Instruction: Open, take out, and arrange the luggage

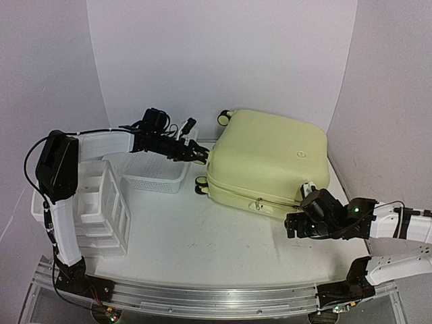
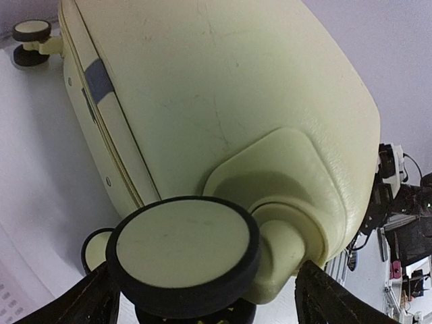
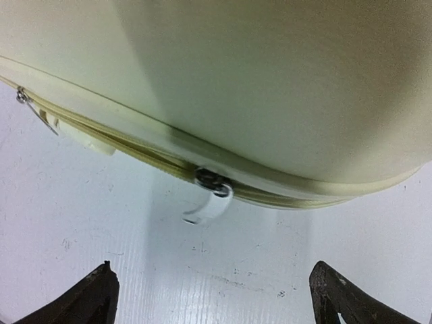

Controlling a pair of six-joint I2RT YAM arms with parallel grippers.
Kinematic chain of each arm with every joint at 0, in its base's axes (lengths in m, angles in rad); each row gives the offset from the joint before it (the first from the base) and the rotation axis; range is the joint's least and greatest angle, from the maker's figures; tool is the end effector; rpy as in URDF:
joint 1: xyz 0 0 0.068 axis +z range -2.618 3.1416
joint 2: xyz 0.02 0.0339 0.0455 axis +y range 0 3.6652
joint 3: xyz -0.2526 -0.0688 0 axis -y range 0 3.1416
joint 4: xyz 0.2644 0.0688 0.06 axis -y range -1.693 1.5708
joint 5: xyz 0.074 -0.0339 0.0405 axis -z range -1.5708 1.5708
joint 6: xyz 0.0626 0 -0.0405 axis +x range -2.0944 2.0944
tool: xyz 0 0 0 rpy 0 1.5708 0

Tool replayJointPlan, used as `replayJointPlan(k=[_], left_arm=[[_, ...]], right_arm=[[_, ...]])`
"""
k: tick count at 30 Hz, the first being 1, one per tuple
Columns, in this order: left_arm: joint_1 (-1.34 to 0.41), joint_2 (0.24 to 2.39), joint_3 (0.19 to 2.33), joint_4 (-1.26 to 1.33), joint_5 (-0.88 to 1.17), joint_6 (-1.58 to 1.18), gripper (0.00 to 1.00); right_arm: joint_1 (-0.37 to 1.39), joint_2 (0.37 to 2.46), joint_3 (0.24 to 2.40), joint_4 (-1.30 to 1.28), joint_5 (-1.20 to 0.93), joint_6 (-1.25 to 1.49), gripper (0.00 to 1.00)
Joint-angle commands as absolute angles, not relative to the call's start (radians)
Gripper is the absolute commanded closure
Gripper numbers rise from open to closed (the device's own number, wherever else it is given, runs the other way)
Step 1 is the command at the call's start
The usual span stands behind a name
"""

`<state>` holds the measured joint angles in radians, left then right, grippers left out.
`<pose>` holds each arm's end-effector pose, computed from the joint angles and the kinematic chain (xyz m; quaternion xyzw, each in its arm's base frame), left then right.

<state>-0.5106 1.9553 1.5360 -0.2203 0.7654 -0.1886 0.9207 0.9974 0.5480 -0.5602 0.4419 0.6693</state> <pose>0.3943 -0.2706 0.2237 0.2984 0.7913 -0.4561 0.2770 0.1525 0.1563 0.1543 -0.0573 0.9377 0.0454 0.3395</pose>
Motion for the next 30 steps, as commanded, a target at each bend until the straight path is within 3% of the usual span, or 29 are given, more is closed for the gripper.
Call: replayJointPlan(k=[1,8,15,30], left_arm=[[-0.595,1.898,1.502,-0.229,0.851,-0.134,0.12],[-0.598,1.861,1.476,-0.241,0.809,-0.127,0.13],[-0.598,1.868,1.488,-0.253,0.815,-0.127,0.12],[-0.628,1.833,1.46,-0.268,0.77,0.055,0.05]], right_arm=[[0.913,1.017,0.55,-0.456,0.517,0.723,0.03],[0.829,1.025,0.503,-0.358,0.518,0.703,0.2],[0.702,0.994,0.453,-0.311,0.421,0.672,0.28],[0.596,1.003,0.449,-0.334,0.396,0.664,0.75]])
